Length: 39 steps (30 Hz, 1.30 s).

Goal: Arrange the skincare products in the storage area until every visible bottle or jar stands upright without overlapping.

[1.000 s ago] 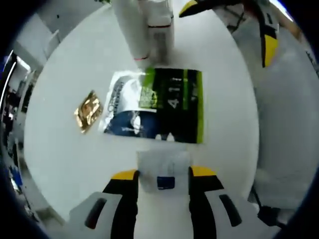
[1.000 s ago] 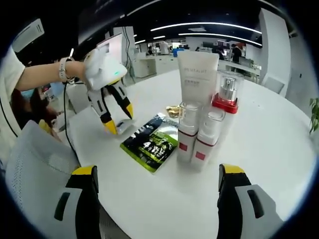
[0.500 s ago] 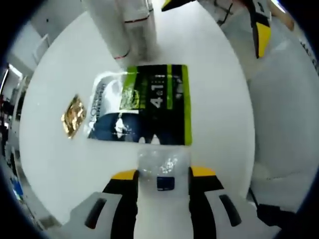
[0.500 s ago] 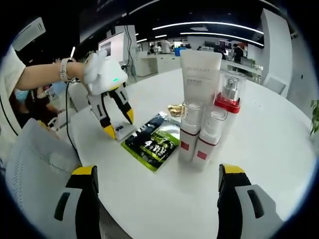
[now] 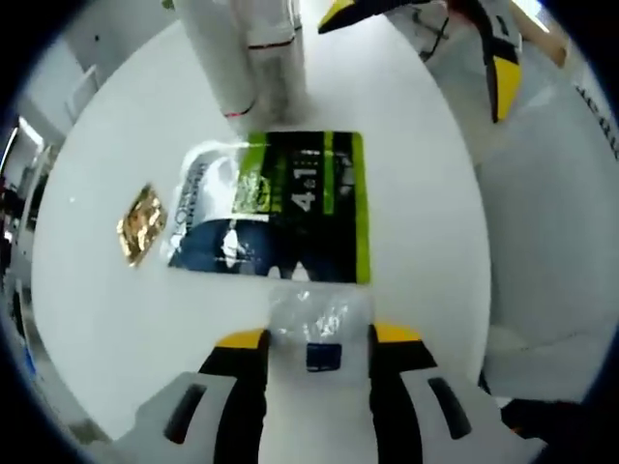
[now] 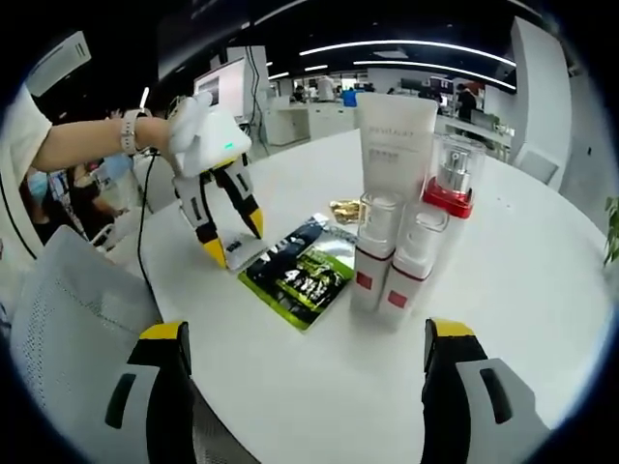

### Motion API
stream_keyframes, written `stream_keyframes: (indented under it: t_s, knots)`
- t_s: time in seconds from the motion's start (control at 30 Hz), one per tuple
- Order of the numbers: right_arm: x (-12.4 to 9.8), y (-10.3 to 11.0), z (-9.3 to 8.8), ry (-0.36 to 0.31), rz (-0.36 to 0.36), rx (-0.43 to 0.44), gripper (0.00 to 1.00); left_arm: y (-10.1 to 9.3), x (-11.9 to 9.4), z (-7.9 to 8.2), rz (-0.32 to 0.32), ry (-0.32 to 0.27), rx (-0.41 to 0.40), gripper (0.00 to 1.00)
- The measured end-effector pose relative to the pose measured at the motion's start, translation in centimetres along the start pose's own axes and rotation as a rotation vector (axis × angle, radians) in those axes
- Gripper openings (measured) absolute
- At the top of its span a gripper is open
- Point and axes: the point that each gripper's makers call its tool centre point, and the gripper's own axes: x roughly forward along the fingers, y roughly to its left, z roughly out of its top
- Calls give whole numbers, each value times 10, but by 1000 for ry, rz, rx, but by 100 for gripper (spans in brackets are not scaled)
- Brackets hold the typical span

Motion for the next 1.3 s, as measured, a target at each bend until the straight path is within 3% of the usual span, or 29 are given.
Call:
stream_keyframes:
  t_s: [0.4, 0.63, 0.9, 1.13, 1.27, 1.3]
  knots:
    - [1, 1, -3, 18, 4, -17, 100, -2, 0, 2, 6, -3, 16, 51]
    - [2, 3, -5, 26, 11, -25, 100, 1, -1, 3, 22, -8, 39, 51]
    - [2, 4, -6, 29, 17, -28, 100, 9, -1, 4, 40, 29, 75, 51]
    - [2, 5, -6, 33, 23, -31, 99, 10, 0, 3, 33, -11, 26, 55]
    - [3, 7, -7, 39, 27, -40, 99, 1, 1, 4, -11, -39, -10, 49]
    - [3, 7, -7, 40, 27, -40, 99, 5, 0, 4, 7, -48, -3, 51]
